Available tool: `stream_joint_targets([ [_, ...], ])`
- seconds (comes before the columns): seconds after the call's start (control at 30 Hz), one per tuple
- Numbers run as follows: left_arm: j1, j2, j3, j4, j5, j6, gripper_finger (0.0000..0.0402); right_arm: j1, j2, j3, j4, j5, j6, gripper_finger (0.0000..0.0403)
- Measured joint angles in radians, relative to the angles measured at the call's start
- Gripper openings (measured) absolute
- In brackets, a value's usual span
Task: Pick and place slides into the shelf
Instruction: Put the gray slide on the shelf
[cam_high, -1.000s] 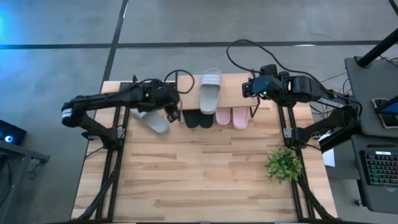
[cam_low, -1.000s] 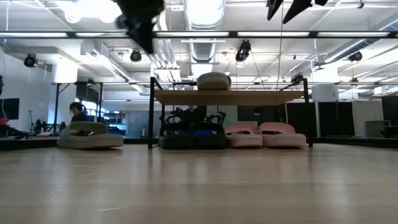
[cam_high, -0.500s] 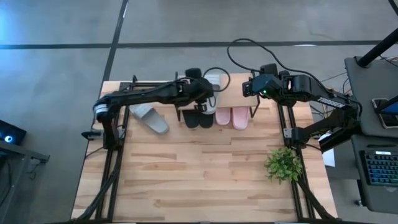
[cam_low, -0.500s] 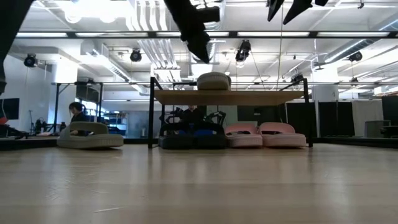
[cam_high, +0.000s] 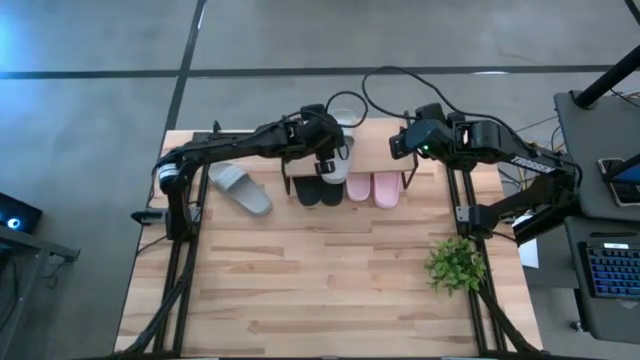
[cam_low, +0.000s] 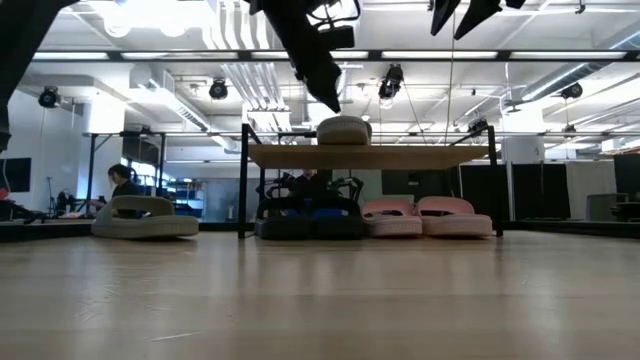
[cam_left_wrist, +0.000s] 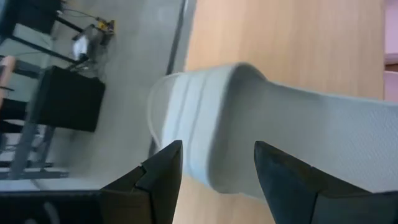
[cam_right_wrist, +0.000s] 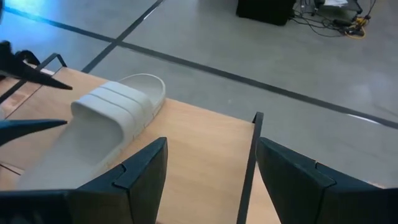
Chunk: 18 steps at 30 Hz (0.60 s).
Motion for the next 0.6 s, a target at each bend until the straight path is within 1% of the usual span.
stream_joint_targets([
  [0.07, 0.006, 0.000, -0.015, 0.017, 0.018, -0.005, 0.0185, -0.004, 0.000, 0.000, 0.000, 0.001, -0.012, 0.0237],
  [0.2, 0.012, -0.001, -0.014, 0.004, 0.018, -0.003, 0.0185, -0.010, 0.000, 0.000, 0.000, 0.001, -0.024, 0.0237],
  [0.27, 0.012, -0.013, -0.005, -0.084, -0.012, -0.008, 0.0185, -0.012, 0.000, 0.000, 0.000, 0.000, -0.025, 0.0237],
  [0.33, 0.001, -0.045, 0.003, -0.232, -0.105, -0.061, 0.0185, -0.013, 0.000, 0.000, -0.001, -0.003, -0.027, 0.0237],
  [0.4, -0.012, -0.092, 0.009, -0.435, -0.195, -0.191, 0.0185, -0.013, 0.000, 0.000, -0.001, -0.003, -0.027, 0.0237],
  [0.47, -0.017, -0.136, 0.005, -0.658, -0.208, -0.414, 0.0185, -0.017, 0.000, 0.000, 0.000, -0.003, -0.027, 0.0237],
  [0.53, -0.014, -0.169, -0.016, -0.827, -0.150, -0.665, 0.0185, -0.019, 0.000, 0.000, 0.000, -0.003, -0.027, 0.0237],
  [0.57, -0.014, -0.179, -0.035, -0.891, -0.113, -0.761, 0.0185, -0.023, 0.000, 0.000, 0.002, -0.003, -0.027, 0.0237],
  [0.6, -0.013, -0.192, -0.065, -0.908, -0.084, -0.826, 0.0185, -0.024, -0.001, 0.000, 0.003, -0.003, -0.027, 0.0237],
])
